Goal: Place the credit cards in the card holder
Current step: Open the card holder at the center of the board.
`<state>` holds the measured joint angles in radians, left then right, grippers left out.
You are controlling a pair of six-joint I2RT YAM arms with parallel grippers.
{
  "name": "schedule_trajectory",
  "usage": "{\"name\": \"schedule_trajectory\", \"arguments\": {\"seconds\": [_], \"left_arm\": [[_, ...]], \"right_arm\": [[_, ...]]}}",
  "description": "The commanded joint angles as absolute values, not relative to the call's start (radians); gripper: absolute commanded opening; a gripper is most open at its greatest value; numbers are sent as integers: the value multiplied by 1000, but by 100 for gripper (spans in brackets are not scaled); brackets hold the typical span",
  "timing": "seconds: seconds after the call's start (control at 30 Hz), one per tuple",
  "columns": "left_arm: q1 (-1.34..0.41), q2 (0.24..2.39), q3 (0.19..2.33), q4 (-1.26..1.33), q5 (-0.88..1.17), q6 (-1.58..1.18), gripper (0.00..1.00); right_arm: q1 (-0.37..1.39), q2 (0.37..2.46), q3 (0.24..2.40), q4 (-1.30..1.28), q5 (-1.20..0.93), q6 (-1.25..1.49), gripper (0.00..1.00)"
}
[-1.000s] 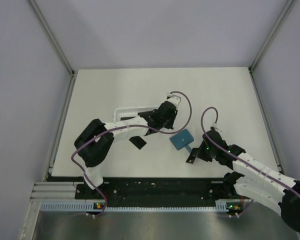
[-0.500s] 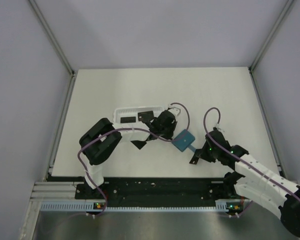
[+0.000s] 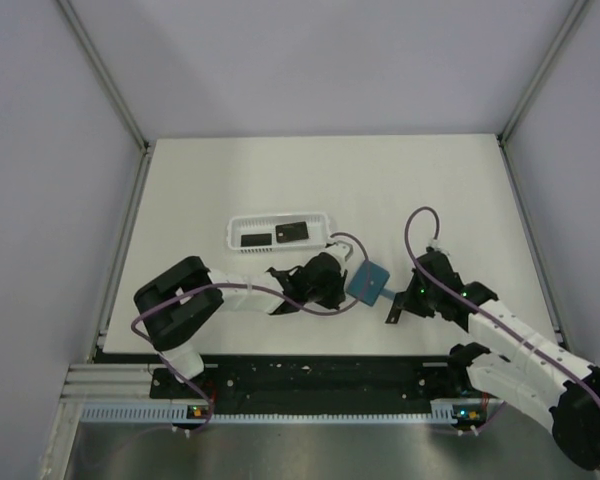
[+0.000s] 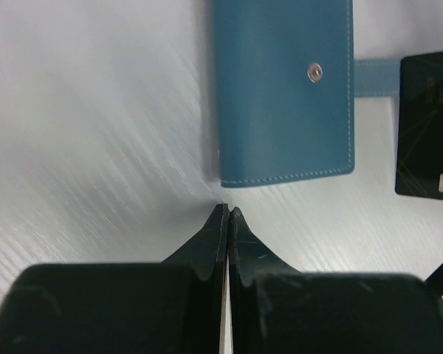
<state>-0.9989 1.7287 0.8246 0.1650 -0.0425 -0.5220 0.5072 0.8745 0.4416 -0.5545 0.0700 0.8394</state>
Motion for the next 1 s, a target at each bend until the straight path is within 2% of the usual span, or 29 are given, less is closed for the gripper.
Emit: {"name": "schedule_trajectory", "arguments": {"seconds": [0.0, 0.23, 0.63, 0.97], "left_arm": [[-1016, 1652, 795, 121, -96, -552, 0], [-931, 1575, 876, 52, -141, -489, 0], [-882, 1795, 1078, 37, -61, -403, 0], [-882, 1862, 1085, 43, -17, -403, 0]], "right_arm": [[474, 893, 500, -549, 31, 772, 0], [450, 916, 566, -548, -35, 736, 0], [394, 1068, 615, -505, -54, 767, 0], [393, 1173, 637, -410, -153, 743, 0]]}}
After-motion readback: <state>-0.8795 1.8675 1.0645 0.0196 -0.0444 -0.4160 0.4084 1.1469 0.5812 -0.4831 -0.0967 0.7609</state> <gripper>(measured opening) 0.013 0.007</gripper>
